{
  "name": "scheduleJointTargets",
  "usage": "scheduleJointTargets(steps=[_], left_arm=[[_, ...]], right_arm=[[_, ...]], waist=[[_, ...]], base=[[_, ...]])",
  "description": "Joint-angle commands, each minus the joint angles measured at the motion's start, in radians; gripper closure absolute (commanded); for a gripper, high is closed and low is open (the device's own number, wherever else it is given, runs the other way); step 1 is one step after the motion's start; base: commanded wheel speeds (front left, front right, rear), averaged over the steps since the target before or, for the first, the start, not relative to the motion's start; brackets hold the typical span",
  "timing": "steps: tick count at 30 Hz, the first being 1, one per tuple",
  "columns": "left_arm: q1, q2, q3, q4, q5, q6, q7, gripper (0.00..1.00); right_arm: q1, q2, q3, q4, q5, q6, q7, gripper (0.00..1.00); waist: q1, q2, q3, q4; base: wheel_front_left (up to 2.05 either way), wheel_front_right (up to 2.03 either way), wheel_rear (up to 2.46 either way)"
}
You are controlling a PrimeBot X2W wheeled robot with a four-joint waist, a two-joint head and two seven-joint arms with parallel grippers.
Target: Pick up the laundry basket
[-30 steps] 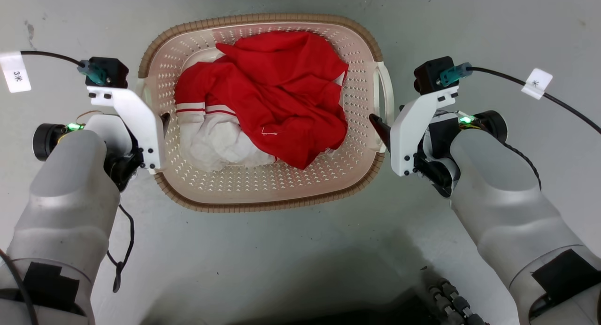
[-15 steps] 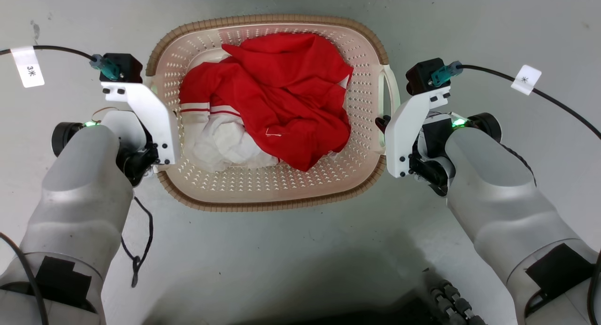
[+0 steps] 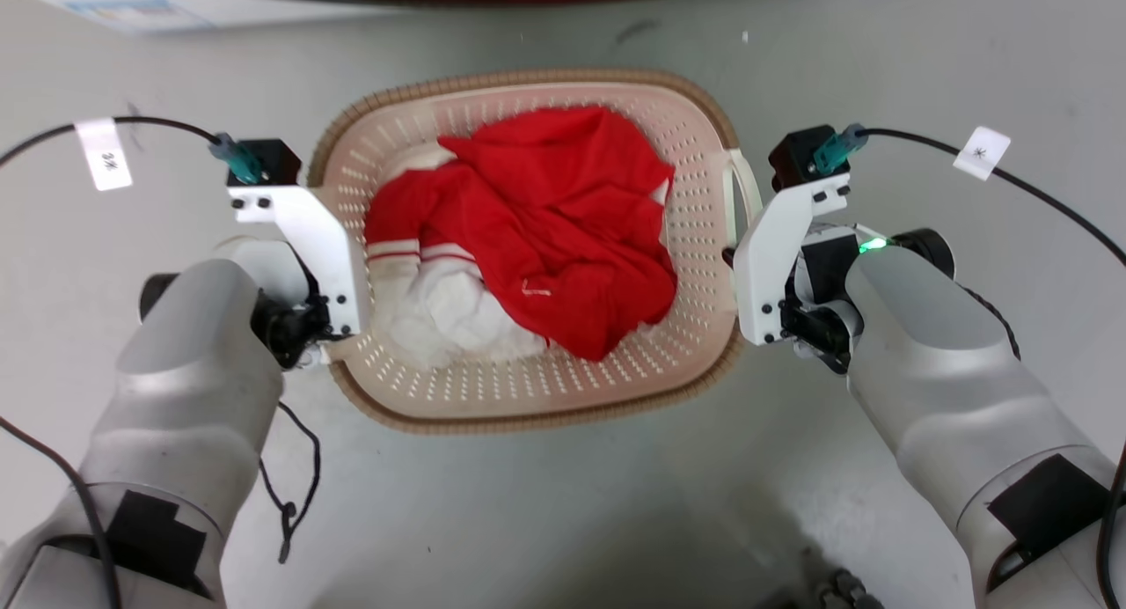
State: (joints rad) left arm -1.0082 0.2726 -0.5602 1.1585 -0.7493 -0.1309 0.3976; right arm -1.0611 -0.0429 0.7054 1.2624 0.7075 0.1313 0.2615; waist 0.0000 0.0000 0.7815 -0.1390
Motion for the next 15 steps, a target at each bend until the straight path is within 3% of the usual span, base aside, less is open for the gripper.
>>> scheduleJointTargets(steps=[1, 15], left_arm=[[0.018, -0.009, -0.008, 0.004, -0.016, 0.001, 0.015, 1.0], [0.107, -0.067, -0.054, 0.005, -0.131, -0.005, 0.141, 1.0]], right_arm=[[0.013, -0.012, 0.008, 0.008, 0.001, -0.001, 0.017, 1.0], [0.09, -0.007, 0.003, 0.025, 0.02, -0.001, 0.184, 1.0]], waist=[[0.0, 0.0, -0.063, 0.013], [0.0, 0.0, -0.313, 0.05]], base=[[0.0, 0.0, 0.0], [0.0, 0.0, 0.0]])
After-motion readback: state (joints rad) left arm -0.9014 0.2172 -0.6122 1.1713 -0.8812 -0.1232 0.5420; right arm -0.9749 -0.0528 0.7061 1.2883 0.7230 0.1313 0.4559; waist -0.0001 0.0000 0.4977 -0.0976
